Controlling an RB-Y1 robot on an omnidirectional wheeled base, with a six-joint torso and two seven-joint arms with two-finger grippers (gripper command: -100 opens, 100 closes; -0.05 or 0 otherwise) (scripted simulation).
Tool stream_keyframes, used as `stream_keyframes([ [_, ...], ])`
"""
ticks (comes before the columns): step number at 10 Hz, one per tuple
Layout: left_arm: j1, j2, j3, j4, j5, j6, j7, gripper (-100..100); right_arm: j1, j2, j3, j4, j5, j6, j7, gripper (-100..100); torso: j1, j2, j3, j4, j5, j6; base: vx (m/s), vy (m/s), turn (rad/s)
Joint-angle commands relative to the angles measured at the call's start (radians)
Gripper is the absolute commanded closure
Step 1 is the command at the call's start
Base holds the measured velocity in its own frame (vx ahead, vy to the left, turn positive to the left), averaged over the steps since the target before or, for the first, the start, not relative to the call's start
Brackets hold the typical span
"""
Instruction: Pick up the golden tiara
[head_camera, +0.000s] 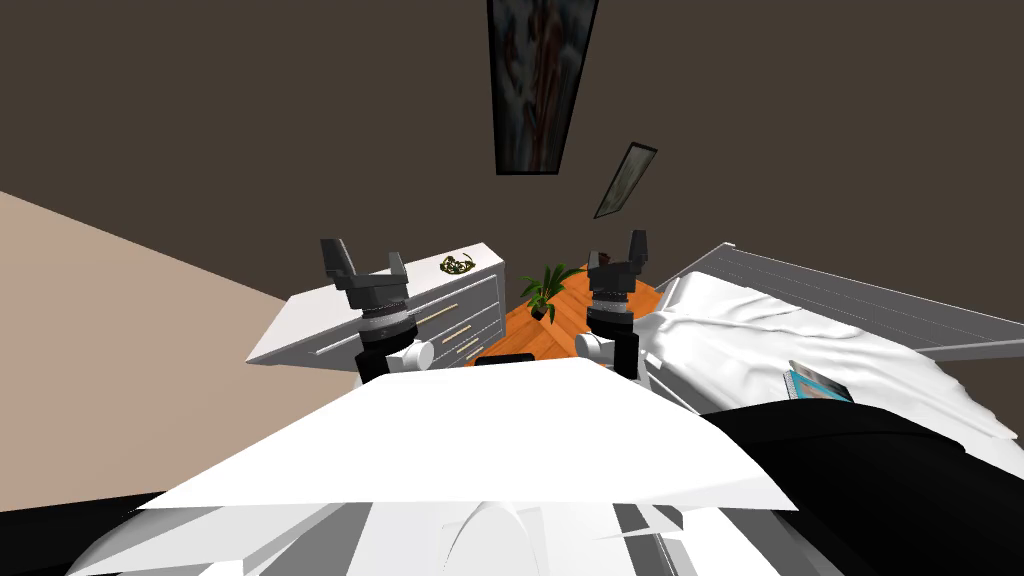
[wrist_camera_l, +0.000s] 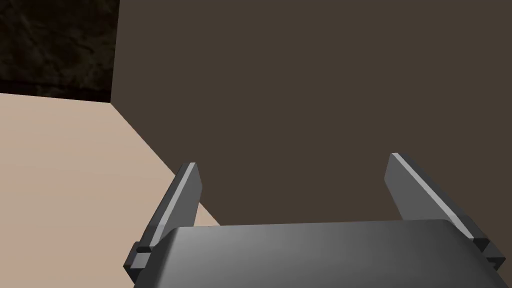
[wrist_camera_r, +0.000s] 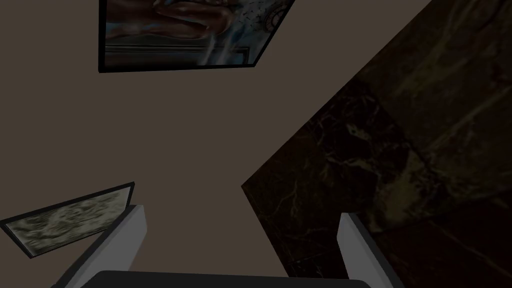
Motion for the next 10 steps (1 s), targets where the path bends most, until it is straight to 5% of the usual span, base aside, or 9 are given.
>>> stream_keyframes([
  [1,-0.007,0.029,0.004,-0.002,0.004,0.025,0.0,-100,0.0,0.0,0.0,0.0,0.0,0.0,0.0,0,0.0,0.0,0.0,0.0,0.0,0.0,-0.009,-0.012,-0.004],
  [4,-0.035,0.092,0.017,-0.012,0.016,0.108,-0.002,-100,0.0,0.0,0.0,0.0,0.0,0.0,0.0,0,-0.003,0.001,0.001,0.0,-0.001,0.0,-0.025,-0.046,-0.006],
  [10,-0.078,0.158,0.039,-0.032,0.032,0.253,-0.006,-100,0.0,0.0,0.0,0.0,0.0,0.0,0.0,0,-0.002,0.002,0.001,0.0,-0.001,0.0,-0.029,-0.04,-0.004],
])
